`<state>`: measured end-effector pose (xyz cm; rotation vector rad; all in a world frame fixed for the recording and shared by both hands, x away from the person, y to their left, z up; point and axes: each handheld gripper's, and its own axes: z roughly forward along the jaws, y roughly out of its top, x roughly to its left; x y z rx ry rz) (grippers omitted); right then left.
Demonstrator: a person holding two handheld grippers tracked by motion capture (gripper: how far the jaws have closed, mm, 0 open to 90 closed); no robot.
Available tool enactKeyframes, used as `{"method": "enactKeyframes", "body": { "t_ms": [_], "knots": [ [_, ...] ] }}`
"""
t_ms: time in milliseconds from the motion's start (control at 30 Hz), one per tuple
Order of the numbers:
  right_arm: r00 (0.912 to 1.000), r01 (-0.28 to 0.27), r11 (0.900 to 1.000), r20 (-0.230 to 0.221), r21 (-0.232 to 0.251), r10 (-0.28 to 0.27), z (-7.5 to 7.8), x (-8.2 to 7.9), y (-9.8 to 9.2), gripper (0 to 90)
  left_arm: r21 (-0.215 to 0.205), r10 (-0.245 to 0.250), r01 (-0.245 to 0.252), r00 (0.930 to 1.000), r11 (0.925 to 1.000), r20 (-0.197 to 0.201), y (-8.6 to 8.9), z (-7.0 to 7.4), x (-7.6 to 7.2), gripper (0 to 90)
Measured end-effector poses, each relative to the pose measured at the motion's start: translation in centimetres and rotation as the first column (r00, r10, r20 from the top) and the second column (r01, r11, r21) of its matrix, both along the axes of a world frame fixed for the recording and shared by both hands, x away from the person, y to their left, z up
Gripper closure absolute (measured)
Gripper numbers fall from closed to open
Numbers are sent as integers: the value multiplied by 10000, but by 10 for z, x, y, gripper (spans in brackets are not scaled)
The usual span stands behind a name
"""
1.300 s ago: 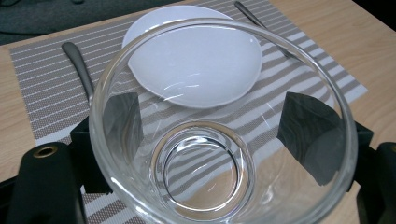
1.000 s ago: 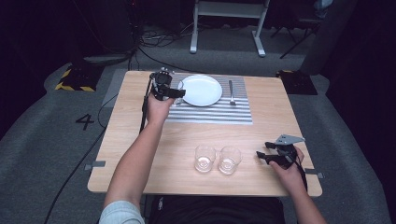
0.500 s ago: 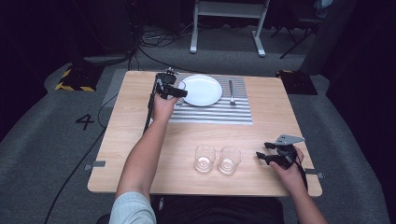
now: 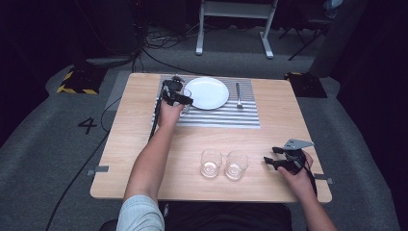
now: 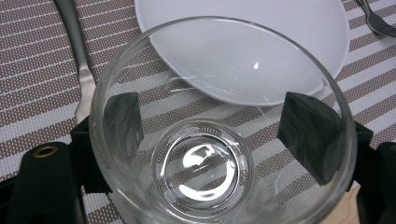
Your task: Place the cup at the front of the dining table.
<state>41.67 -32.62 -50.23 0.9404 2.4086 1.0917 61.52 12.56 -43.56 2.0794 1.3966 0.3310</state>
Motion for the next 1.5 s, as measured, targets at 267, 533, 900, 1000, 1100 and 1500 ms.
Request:
{"method": "enactKeyframes", "body": {
  "t_ms": [267, 533, 900, 1000, 1100, 1500],
  "knots": [
    [10000, -30, 10000, 50, -5, 30, 0, 0, 0, 365, -6, -77, 77, 9999, 10000, -117, -4, -5, 2, 195],
    [10000, -26, 10000, 60, -8, 26, 0, 0, 0, 365, 384, -265, 274, 9994, 9989, -231, -8, -8, 2, 194],
    [10000, 94, 9998, -17, 168, -94, 0, -1, 2, 365, 799, -359, 397, 9982, 9960, -483, -13, -7, 0, 191],
    [10000, -31, 10000, 57, 1, 31, 0, 0, 0, 364, 1362, -383, 429, 9986, 9898, -364, -14, -5, -3, 180],
    [10000, -45, 10000, 73, -9, 45, 0, 0, 0, 364, 1794, -481, 530, 9983, 9824, -317, -20, -3, -6, 172],
    [9998, 160, 9997, -116, 192, -158, 0, 0, 2, 363, 1391, -464, 295, 9917, 9898, 1201, -18, 29, -24, 149]
  ]
}}
